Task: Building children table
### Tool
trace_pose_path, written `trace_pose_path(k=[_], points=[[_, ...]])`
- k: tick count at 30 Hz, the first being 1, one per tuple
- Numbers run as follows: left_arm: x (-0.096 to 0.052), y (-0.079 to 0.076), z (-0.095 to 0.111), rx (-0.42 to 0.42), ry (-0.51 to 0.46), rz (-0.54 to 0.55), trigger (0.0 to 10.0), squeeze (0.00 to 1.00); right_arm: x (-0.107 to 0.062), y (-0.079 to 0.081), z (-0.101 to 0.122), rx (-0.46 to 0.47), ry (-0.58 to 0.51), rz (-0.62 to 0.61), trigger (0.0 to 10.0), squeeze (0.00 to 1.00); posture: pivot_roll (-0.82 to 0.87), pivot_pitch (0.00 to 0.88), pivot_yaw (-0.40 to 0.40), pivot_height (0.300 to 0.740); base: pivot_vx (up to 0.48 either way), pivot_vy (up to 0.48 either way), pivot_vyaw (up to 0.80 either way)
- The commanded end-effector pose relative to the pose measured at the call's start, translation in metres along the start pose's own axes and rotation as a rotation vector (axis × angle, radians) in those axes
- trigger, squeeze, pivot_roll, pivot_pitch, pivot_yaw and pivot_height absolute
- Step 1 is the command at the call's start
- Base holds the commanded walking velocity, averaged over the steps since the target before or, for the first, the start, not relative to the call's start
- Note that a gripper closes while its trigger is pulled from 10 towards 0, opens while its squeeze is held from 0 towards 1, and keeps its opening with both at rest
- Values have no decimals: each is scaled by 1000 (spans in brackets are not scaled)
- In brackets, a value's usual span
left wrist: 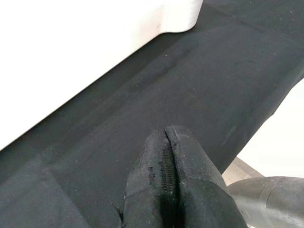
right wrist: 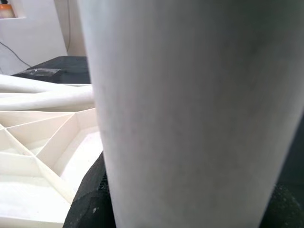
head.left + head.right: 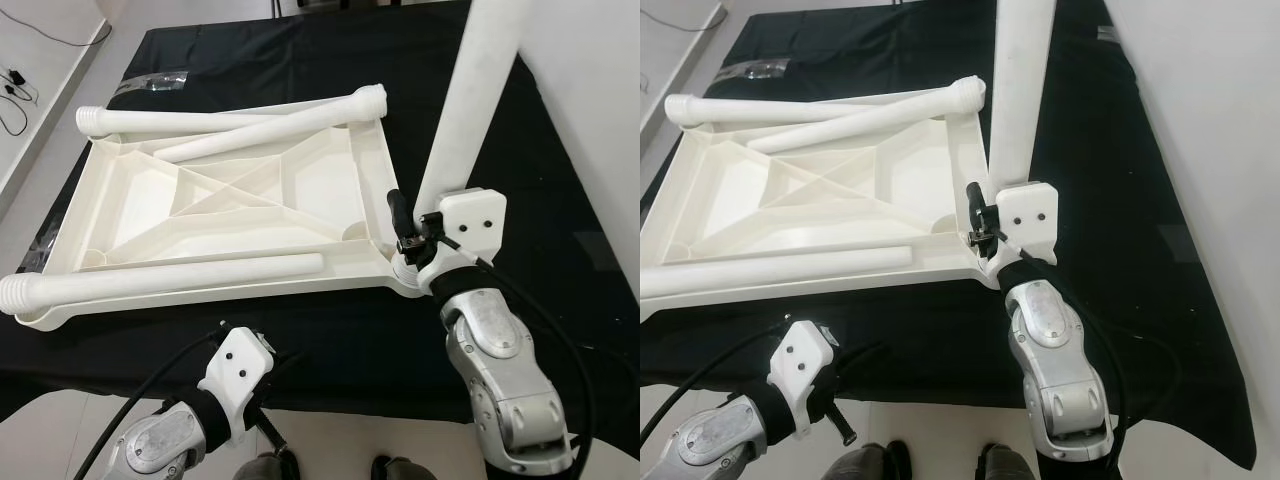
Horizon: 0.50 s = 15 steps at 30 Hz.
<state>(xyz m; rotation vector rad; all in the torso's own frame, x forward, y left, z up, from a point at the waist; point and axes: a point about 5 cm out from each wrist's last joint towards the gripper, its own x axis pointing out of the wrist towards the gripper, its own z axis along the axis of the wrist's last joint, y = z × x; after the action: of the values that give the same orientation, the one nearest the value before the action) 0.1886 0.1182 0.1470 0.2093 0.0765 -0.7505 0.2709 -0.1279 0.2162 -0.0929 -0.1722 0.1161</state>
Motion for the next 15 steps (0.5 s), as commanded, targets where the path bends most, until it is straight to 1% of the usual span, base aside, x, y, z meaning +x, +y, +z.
trace_pose_path(k=[1, 4, 6, 7, 9, 12, 13, 14, 15], points=[[-1, -3, -7, -12, 25, -5, 10000, 0, -11, -8, -70, 49, 412, -49, 10000, 0, 92, 250, 74, 740, 0, 0, 0], [0, -3, -8, -12, 25, -5, 10000, 0, -11, -9, -70, 59, 415, -61, 10000, 0, 90, 250, 74, 740, 0, 0, 0], [1, -1, -6, -7, 19, -4, 10000, 0, -17, 2, -72, 81, 433, -47, 10000, 0, 86, 242, 72, 740, 0, 0, 0], [2, 1, -5, -3, 13, 1, 10000, 0, -20, 7, -73, 86, 440, -42, 10000, 0, 86, 239, 71, 740, 0, 0, 0], [3, 10, 1, 5, -10, 31, 10000, 0, -22, 13, -74, 95, 441, -36, 10000, 0, 88, 235, 70, 740, 0, 0, 0], [3, 13, 3, 7, -19, 42, 10000, 0, -23, 15, -74, 98, 440, -34, 10000, 0, 89, 234, 71, 740, 0, 0, 0], [4, 18, 7, 11, -32, 57, 10000, 0, -21, 16, -73, 115, 418, -28, 10000, 0, 90, 234, 72, 740, 0, 0, 0], [4, 18, 7, 11, -32, 57, 10000, 0, -21, 16, -73, 115, 418, -28, 10000, 0, 90, 234, 72, 740, 0, 0, 0], [5, 24, 10, 11, -46, 72, 10000, 0, -19, 19, -70, 119, 383, 11, 10000, 0, 90, 231, 73, 740, 0, 0, 0]])
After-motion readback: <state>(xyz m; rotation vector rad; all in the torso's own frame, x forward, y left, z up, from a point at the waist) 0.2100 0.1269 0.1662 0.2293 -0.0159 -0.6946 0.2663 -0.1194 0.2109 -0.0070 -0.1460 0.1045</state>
